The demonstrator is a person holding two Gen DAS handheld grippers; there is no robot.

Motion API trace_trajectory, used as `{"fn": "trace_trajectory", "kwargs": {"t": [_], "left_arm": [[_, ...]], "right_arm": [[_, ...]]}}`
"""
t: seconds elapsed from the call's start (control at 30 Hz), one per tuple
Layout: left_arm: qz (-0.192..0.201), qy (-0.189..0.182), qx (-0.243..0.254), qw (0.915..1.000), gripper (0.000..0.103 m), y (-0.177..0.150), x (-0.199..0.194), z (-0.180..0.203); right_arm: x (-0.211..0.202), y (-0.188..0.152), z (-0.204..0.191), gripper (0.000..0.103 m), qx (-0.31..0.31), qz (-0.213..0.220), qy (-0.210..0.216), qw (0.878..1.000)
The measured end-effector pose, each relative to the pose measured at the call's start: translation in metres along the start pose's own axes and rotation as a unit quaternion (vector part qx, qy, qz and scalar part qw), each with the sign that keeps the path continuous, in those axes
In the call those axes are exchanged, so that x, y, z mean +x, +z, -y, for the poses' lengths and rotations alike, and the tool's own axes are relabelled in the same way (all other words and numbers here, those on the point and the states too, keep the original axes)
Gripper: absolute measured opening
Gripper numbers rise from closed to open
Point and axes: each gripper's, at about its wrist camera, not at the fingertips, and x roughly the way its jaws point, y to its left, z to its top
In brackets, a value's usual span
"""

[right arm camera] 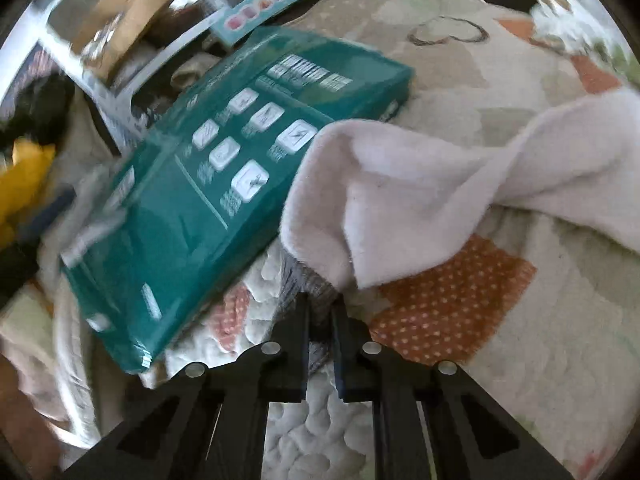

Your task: Fold small clothes

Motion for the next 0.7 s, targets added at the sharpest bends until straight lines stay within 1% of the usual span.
{"fn": "trace_trajectory", "kwargs": {"t": [0.07, 0.17, 0.23, 0.27, 0.3, 0.37, 0.47, 0.5, 0.53, 0.57, 0.6, 0.63, 0.67, 0.7], "left_arm": [[-0.005, -0.007, 0.003, 1.0000, 0.072, -0.003, 0.002, 0.004], [-0.013, -0.015, 0.023, 0.9995, 0.072, -0.010, 0.003, 0.019], [-0.018, -0.024, 0.041, 0.9987, 0.072, -0.017, 0.003, 0.032], [-0.022, -0.029, 0.056, 0.9977, 0.072, -0.023, 0.003, 0.042], [-0.026, -0.033, 0.067, 0.9969, 0.072, -0.028, 0.003, 0.050], [-0.037, -0.044, 0.088, 0.9945, 0.072, -0.039, 0.004, 0.066], [-0.051, -0.060, 0.122, 0.9893, 0.072, -0.057, 0.006, 0.094], [-0.057, -0.065, 0.135, 0.9871, 0.072, -0.065, 0.007, 0.105], [-0.061, -0.069, 0.143, 0.9854, 0.072, -0.070, 0.008, 0.113], [-0.068, -0.075, 0.152, 0.9833, 0.072, -0.077, 0.010, 0.122], [-0.074, -0.080, 0.160, 0.9811, 0.072, -0.084, 0.011, 0.130], [-0.079, -0.083, 0.165, 0.9796, 0.072, -0.088, 0.012, 0.136], [-0.085, -0.086, 0.172, 0.9777, 0.072, -0.094, 0.013, 0.142], [-0.090, -0.089, 0.177, 0.9761, 0.072, -0.098, 0.015, 0.148]], "right_arm": [[-0.033, 0.002, 0.007, 0.010, -0.010, 0.014, -0.013, 1.000], [-0.099, -0.002, 0.025, 0.010, -0.034, 0.027, -0.036, 0.998], [-0.155, -0.010, 0.046, 0.010, -0.054, 0.036, -0.080, 0.995], [-0.173, -0.014, 0.056, 0.010, -0.056, 0.038, -0.097, 0.993], [-0.204, -0.021, 0.075, 0.010, -0.052, 0.040, -0.130, 0.989], [-0.241, -0.030, 0.107, 0.010, -0.043, 0.040, -0.185, 0.981], [-0.286, -0.047, 0.172, 0.010, 0.007, 0.030, -0.281, 0.959], [-0.294, -0.052, 0.196, 0.011, 0.025, 0.022, -0.324, 0.945], [-0.300, -0.058, 0.223, 0.013, 0.045, 0.011, -0.385, 0.922], [-0.306, -0.064, 0.244, 0.017, 0.064, 0.003, -0.430, 0.901], [-0.313, -0.072, 0.267, 0.020, 0.090, -0.005, -0.477, 0.875], [-0.320, -0.077, 0.278, 0.020, 0.102, -0.001, -0.481, 0.871], [-0.329, -0.083, 0.284, 0.022, 0.119, 0.015, -0.466, 0.877], [-0.335, -0.086, 0.284, 0.032, 0.131, 0.033, -0.442, 0.887]]}}
